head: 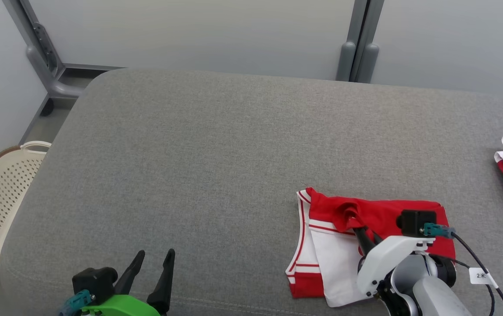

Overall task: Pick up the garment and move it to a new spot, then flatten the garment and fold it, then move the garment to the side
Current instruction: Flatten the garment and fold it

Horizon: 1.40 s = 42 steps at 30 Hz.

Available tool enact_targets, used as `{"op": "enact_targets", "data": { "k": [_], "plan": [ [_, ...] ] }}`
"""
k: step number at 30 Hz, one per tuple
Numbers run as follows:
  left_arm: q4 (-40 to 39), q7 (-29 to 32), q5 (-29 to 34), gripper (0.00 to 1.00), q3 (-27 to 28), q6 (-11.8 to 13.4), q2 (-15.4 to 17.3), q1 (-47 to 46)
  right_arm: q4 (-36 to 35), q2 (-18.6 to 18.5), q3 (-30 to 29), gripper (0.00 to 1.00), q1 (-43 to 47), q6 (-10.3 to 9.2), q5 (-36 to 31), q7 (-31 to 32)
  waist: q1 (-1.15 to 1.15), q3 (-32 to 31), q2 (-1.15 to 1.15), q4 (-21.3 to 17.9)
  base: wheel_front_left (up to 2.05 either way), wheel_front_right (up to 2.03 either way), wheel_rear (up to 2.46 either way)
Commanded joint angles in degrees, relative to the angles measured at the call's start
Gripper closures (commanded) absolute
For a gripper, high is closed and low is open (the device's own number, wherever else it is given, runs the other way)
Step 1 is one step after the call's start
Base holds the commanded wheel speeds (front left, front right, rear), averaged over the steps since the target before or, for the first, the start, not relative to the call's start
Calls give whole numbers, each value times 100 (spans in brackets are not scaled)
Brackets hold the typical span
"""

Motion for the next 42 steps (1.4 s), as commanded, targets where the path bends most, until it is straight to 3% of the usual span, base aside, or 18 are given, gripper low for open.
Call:
{"op": "enact_targets", "data": {
  "k": [1,10,20,21,22,23,35,39,42],
  "plan": [
    [3,-3,-24,0,2,-26,-21,-4,40,-16,44,100,-89,-6,55,-71,0,-23,0,26,0,0,0],
    [6,40,-40,0,-68,-23,12,33,614,-19,542,100,-570,-4,534,-704,0,-106,0,196,0,0,0],
    [-35,53,-36,0,-98,9,27,35,1255,-16,1074,100,-815,-4,831,-867,0,-92,0,293,0,0,0],
    [-42,50,-37,0,-96,8,26,33,1286,-15,1134,95,-835,-4,895,-896,0,-82,0,294,0,0,0],
    [-44,48,-37,0,-98,8,26,29,1328,-15,1210,34,-851,-4,957,-892,0,-75,0,294,0,0,0],
    [-47,46,-38,0,-100,9,25,25,1368,-14,1265,0,-881,-4,987,-909,0,-70,0,292,0,0,0],
    [-30,-10,-66,0,-62,38,36,-4,1156,-20,1785,0,-1299,-4,2343,-1345,0,-50,0,170,0,0,0],
    [-14,-40,-90,0,-42,50,34,28,1064,-21,1714,0,-1486,-4,2273,-1544,0,-76,0,64,0,0,0],
    [-12,-58,-94,0,-34,51,34,65,1084,-21,1422,0,-1579,-4,1801,-1588,0,-98,0,-26,0,0,0]
  ]
}}
